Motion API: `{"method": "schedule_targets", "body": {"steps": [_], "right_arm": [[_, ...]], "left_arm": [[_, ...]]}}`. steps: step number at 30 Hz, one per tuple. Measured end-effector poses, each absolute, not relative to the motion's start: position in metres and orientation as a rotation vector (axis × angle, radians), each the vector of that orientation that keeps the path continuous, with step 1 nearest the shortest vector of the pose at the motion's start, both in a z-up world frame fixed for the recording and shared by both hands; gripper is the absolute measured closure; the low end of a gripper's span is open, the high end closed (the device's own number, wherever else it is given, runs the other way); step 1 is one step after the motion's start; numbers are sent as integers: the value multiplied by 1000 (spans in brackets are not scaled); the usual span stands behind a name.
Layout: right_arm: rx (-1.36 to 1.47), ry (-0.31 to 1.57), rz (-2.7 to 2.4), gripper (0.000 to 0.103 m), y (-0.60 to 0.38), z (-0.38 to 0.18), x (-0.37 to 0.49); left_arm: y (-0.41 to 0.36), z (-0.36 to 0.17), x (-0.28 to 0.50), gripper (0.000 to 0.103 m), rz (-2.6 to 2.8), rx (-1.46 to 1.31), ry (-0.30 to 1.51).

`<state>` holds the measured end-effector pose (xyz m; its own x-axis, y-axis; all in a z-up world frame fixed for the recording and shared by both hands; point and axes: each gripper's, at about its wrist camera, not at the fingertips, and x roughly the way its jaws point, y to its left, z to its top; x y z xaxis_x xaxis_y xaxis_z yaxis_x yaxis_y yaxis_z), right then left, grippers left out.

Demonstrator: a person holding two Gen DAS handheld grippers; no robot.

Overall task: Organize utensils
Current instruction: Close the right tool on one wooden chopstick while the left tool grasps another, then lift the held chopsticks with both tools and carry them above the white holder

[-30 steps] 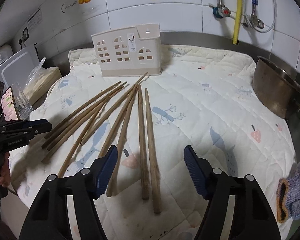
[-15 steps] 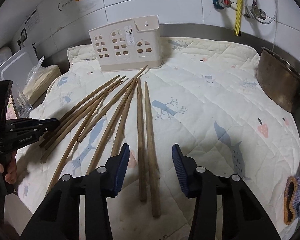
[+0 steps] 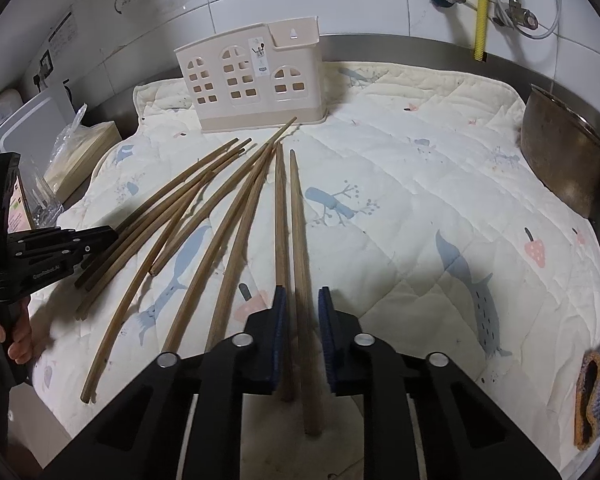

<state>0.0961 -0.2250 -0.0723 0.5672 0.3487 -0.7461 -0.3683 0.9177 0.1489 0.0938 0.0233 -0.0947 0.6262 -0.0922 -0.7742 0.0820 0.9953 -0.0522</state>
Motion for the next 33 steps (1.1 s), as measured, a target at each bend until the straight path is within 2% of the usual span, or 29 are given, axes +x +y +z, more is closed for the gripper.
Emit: {"method": "schedule_targets", "body": {"steps": [4, 20, 33], "right_arm": [[-24, 871, 418, 95, -225, -72, 97], [-46, 866, 419, 96, -223, -74, 97], [-63, 646, 432, 96, -226, 4, 85]], "left_arm": [[22, -95, 93, 95, -100, -7, 890], [21, -93, 90, 97, -111, -15, 879], [32, -32, 68, 97, -103, -41, 726]]}}
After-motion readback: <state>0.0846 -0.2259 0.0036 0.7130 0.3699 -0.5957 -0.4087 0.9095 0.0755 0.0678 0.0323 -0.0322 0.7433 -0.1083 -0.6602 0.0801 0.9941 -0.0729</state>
